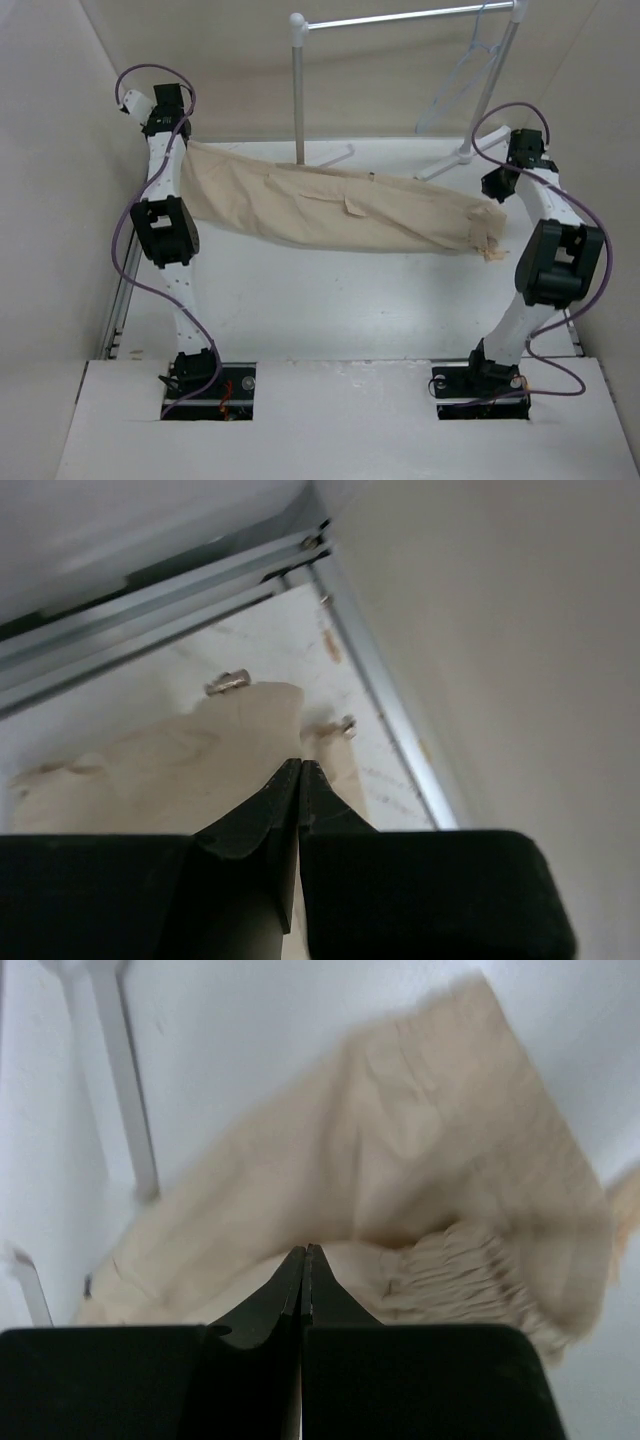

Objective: Place the trousers on the hanger
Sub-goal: Fold the trousers at the center of the board.

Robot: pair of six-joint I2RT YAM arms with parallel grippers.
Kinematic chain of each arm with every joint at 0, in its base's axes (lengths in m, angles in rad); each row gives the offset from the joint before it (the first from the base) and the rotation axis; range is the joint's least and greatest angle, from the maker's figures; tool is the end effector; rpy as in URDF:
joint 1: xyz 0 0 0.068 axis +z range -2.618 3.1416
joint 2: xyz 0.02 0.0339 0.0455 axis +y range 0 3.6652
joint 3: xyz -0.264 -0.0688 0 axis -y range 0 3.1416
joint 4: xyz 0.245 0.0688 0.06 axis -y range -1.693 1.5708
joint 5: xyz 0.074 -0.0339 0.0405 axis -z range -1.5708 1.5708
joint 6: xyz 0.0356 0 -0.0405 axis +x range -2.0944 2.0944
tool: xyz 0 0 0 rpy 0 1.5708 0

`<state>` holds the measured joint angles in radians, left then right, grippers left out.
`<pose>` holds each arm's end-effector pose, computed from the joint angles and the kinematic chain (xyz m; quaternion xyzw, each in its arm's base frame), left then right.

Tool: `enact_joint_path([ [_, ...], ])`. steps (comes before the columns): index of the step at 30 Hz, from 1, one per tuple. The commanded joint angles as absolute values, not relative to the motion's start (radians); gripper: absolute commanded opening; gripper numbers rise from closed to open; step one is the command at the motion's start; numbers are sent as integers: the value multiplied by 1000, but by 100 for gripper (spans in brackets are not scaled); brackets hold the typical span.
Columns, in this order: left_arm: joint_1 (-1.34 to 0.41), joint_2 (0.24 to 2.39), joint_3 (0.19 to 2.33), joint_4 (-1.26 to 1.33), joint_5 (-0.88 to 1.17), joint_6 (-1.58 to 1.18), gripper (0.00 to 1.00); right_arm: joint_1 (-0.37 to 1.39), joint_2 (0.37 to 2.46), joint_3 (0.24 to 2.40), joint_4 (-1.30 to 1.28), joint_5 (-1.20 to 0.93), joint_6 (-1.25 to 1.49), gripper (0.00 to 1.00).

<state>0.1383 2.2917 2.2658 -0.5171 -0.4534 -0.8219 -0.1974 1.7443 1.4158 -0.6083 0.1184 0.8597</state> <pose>0.5243 0.0887 0.3107 -0.4899 0.7016 0.0239 0.5169 0.3734 -0.0790 0.2632 0.4942 0.8098 0.0480 0.3125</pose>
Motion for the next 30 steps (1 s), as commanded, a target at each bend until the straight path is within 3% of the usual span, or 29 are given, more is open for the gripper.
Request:
enact_joint_path([
  [1, 157, 2383, 2440, -410, -473, -782, 2, -208, 1906, 1641, -600, 164, 856, 0],
  [7, 133, 2516, 2525, -135, -391, -753, 5, -200, 2097, 1856, -649, 179, 907, 0],
  [10, 117, 2539, 2536, -75, -386, -736, 19, -176, 2091, 1868, -658, 179, 897, 3],
  [14, 136, 2496, 2407, -77, -405, -726, 54, -139, 1979, 1729, -620, 161, 818, 36],
  [16, 163, 2429, 2303, -83, -413, -736, 60, -139, 1892, 1631, -606, 176, 792, 48],
  [19, 170, 2292, 2118, -58, -413, -741, 62, -151, 1772, 1496, -575, 216, 778, 56],
  [25, 46, 2071, 1699, 43, -374, -746, 61, -177, 1724, 1342, -574, 192, 739, 59],
  [30, 4, 2075, 1611, 48, -370, -810, 60, -170, 1750, 1318, -571, 199, 698, 64],
])
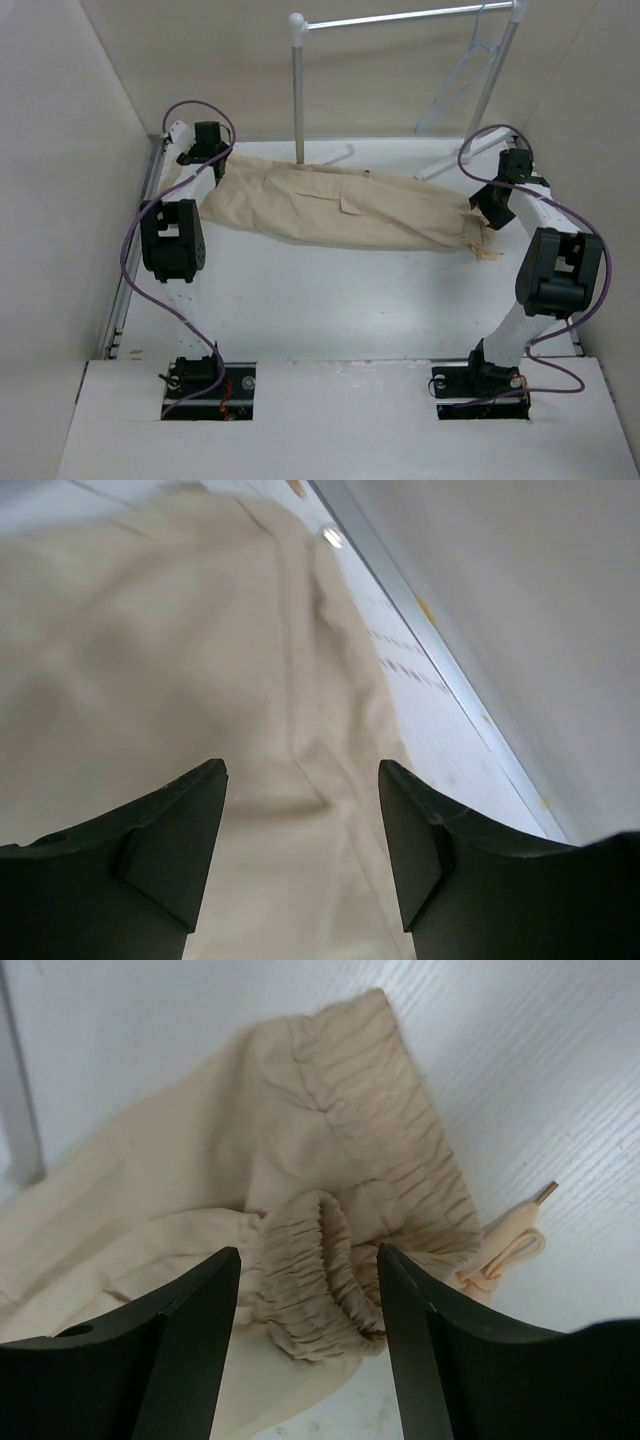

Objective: Place the trousers on the hanger
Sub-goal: Fold the trousers at the center of the board.

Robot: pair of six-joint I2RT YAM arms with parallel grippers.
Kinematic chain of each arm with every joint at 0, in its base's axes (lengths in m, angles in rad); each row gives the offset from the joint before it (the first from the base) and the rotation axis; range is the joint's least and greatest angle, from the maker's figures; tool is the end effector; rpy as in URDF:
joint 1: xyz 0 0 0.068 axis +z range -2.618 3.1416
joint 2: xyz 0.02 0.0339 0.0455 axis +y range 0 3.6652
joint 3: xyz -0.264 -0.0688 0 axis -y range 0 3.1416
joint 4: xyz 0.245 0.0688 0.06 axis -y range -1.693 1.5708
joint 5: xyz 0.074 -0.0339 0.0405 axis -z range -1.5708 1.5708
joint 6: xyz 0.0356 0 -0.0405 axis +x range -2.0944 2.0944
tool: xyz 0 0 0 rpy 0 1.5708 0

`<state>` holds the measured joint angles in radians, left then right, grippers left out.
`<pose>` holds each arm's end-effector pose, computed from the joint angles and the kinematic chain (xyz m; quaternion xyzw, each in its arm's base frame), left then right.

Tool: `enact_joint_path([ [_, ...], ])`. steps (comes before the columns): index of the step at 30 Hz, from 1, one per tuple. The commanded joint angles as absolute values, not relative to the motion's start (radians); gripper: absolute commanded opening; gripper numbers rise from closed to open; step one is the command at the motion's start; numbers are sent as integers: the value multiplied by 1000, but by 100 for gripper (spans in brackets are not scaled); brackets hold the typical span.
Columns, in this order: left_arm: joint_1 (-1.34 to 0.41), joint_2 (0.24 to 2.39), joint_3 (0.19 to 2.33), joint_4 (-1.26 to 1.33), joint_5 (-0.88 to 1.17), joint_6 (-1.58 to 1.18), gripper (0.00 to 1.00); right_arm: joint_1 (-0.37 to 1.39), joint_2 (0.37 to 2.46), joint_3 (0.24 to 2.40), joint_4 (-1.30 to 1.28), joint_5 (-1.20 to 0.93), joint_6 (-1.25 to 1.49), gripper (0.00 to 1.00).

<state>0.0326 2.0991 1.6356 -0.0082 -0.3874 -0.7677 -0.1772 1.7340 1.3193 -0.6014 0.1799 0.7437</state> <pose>0.4936 0.0296 0.2370 -0.4186 0.7315 -0.0310 0.5373 0.3618 -0.0713 0.2375 0.4477 0.8472 -0.0067 0.2860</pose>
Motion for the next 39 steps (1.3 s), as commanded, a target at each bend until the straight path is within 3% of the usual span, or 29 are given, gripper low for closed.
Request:
enact_joint_path([
  [1, 4, 2088, 1621, 34, -367, -825, 60, -174, 1765, 1327, -575, 190, 692, 64],
  [4, 8, 2111, 1643, 12, -350, -834, 59, -176, 1787, 1338, -552, 155, 669, 58],
  [8, 8, 2112, 1637, 11, -342, -833, 58, -182, 1798, 1350, -523, 141, 658, 22],
  [10, 10, 2111, 1632, 11, -339, -833, 57, -194, 1795, 1355, -519, 140, 663, 10],
  [14, 12, 2100, 1634, 11, -341, -833, 57, -217, 1741, 1361, -468, 135, 693, 3],
  [19, 18, 2095, 1641, 20, -348, -830, 57, -239, 1706, 1351, -329, 152, 747, 3],
  [26, 22, 2126, 1657, 52, -409, -818, 57, -300, 1833, 1344, -132, 121, 880, 6],
  [31, 36, 2200, 1729, 28, -449, -816, 57, -320, 1966, 1481, -219, 153, 956, 9],
  [33, 41, 2197, 1746, 2, -443, -818, 57, -317, 2005, 1543, -285, 182, 953, 17],
  [39, 18, 2039, 1632, -6, -442, -802, 58, -317, 1881, 1499, -350, 245, 884, 59],
])
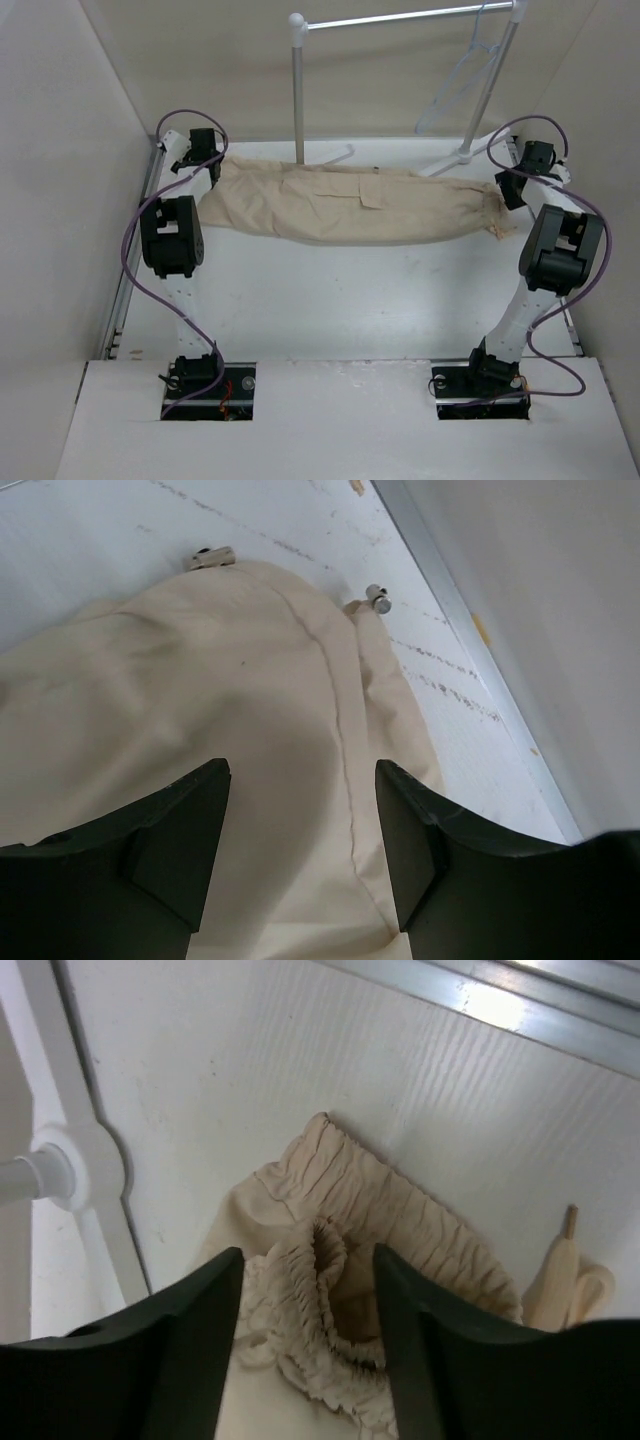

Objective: Place the trousers on the hanger
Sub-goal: Fold the trousers at the center of the board.

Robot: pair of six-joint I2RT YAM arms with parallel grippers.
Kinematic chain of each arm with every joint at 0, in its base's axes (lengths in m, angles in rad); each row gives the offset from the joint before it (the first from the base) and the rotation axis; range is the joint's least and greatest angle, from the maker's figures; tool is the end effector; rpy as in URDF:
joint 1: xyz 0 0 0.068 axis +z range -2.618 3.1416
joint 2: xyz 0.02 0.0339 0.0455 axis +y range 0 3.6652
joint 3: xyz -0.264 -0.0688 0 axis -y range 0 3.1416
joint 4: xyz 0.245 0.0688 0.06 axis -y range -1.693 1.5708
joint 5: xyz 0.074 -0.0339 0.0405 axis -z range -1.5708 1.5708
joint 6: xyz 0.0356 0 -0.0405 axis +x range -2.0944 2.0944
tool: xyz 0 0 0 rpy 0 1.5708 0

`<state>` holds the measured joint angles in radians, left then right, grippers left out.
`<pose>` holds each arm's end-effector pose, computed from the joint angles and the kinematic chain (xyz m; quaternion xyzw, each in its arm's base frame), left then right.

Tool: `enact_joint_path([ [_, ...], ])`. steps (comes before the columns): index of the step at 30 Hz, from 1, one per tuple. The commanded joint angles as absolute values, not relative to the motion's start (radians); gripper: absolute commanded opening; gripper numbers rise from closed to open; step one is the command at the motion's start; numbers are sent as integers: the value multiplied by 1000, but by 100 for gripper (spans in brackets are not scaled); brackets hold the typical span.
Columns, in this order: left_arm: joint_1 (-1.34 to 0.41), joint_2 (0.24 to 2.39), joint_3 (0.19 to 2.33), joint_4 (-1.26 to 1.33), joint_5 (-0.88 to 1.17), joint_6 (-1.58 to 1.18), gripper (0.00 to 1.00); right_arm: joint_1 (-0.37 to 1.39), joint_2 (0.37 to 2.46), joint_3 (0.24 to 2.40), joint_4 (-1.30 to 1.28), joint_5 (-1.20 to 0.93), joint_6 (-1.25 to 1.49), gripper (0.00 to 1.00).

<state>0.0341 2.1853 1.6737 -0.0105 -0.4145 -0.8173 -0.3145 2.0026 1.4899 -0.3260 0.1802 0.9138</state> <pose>0.5068 0.0316 0.2084 -0.4437 0.7290 -0.0224 0.5208 0.4224 -0.1441 0.2043 0.5622 0.7415 0.0250 0.3654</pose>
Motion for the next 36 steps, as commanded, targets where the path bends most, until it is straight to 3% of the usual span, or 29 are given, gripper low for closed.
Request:
enact_joint_path([
  [1, -5, 2016, 1605, -8, -442, -799, 57, -314, 1846, 1473, -350, 252, 867, 63],
  [4, -51, 2017, 1578, -2, -419, -802, 57, -300, 1747, 1392, -371, 291, 839, 71],
  [7, -67, 2084, 1626, -9, -379, -824, 56, -274, 1686, 1327, -377, 285, 818, 68],
  [12, -54, 2247, 1794, -93, -310, -876, 55, -159, 1698, 1272, -383, 175, 799, 26],
  [17, 10, 2319, 1821, -162, -311, -911, 54, -96, 1860, 1344, -420, 45, 811, 15],
  [23, 76, 2172, 1531, -163, -371, -925, 54, -93, 1905, 1298, -500, 11, 825, 7],
  [36, 98, 1734, 1010, -117, -434, -919, 54, -78, 1494, 740, -417, -6, 880, 4],
])
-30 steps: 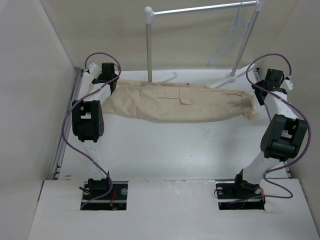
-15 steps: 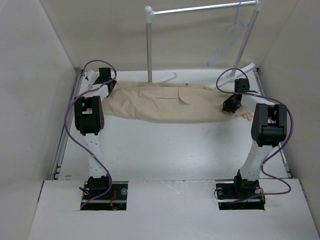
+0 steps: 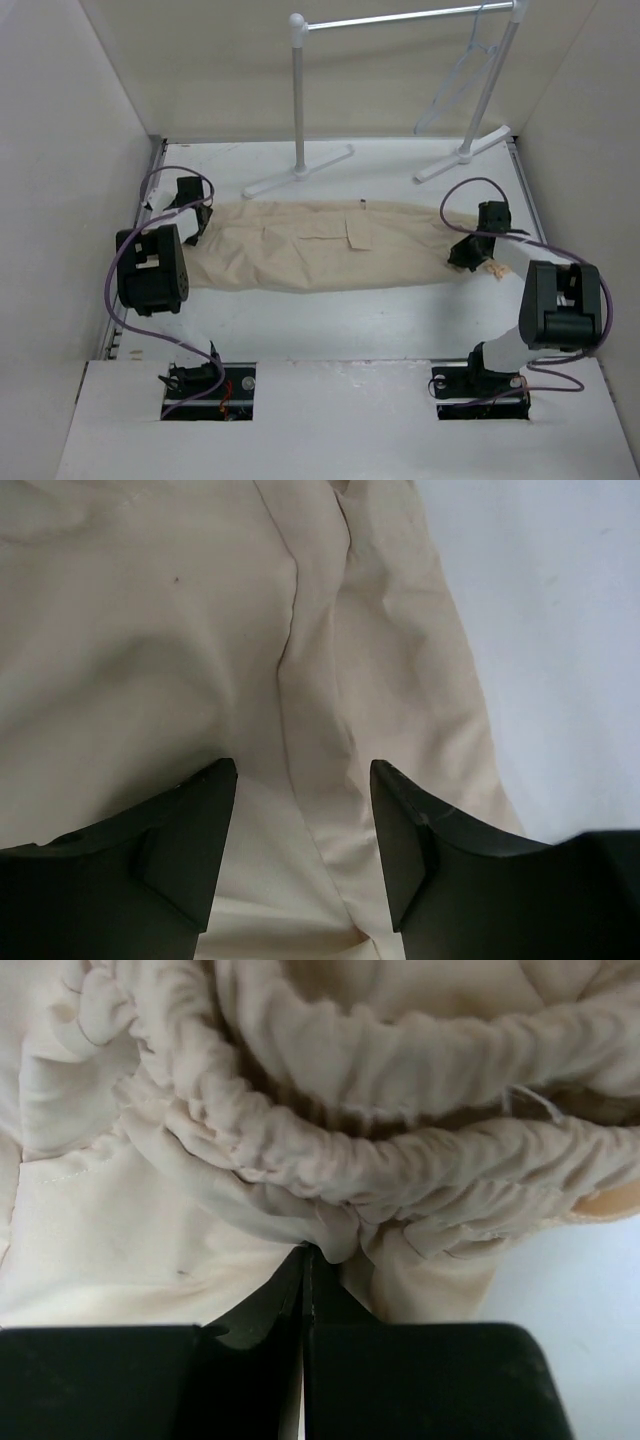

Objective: Place the trousers on the hanger
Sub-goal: Fold the trousers at the center of the board.

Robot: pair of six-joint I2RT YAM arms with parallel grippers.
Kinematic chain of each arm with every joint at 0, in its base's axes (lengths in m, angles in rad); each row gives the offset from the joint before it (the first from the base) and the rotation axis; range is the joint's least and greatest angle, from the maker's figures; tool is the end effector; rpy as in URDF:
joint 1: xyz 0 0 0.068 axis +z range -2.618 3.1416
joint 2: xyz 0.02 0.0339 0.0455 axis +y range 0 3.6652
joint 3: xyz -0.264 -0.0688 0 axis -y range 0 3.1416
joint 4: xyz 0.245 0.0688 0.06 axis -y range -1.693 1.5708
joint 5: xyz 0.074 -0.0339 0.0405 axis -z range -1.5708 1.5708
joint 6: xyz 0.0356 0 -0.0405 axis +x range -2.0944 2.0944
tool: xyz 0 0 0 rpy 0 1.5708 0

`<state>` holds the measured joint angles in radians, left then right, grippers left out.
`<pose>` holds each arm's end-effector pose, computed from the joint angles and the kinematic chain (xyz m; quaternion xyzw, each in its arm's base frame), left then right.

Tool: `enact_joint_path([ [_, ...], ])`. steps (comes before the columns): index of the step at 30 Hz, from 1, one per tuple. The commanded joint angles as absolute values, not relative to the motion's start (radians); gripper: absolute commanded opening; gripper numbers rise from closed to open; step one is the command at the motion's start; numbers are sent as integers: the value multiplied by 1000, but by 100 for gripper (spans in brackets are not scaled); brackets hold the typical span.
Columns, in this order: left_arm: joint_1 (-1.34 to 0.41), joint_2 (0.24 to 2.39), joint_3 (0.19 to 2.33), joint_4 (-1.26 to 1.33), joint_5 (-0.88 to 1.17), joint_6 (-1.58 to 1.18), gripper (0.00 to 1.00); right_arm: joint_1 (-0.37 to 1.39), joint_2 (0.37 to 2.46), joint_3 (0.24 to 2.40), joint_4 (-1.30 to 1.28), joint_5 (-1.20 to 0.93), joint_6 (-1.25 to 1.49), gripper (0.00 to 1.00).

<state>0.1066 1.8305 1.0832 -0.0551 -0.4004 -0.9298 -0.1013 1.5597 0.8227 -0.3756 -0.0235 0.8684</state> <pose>0.3789 0.0545 0.1694 -0.5148 0.7524 0.0220 0.4104 0.2859 -0.0282 0.1590 0.4515 0.8628 0.0956 0.2063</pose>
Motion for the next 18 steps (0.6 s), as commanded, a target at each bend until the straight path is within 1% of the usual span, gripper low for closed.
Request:
enact_joint_path([
  [1, 88, 1698, 991, -115, -434, -917, 55, -70, 1450, 718, -416, -3, 877, 6],
  [3, 68, 1639, 976, -115, -434, -911, 56, -68, 1378, 718, -420, 0, 864, 17],
  [7, 18, 1534, 1015, -129, -434, -873, 57, -65, 1270, 826, -442, -12, 809, 52],
  [9, -16, 1488, 1041, -140, -434, -848, 58, -59, 1211, 873, -468, 0, 802, 62],
  [10, -33, 1471, 1049, -146, -434, -841, 58, -59, 1177, 880, -475, 6, 805, 65],
  [14, -158, 1413, 1036, -144, -419, -812, 58, -109, 1052, 819, -515, 100, 864, 71],
  [18, -284, 1404, 979, -124, -368, -816, 58, -269, 1020, 717, -555, 115, 882, 75],
])
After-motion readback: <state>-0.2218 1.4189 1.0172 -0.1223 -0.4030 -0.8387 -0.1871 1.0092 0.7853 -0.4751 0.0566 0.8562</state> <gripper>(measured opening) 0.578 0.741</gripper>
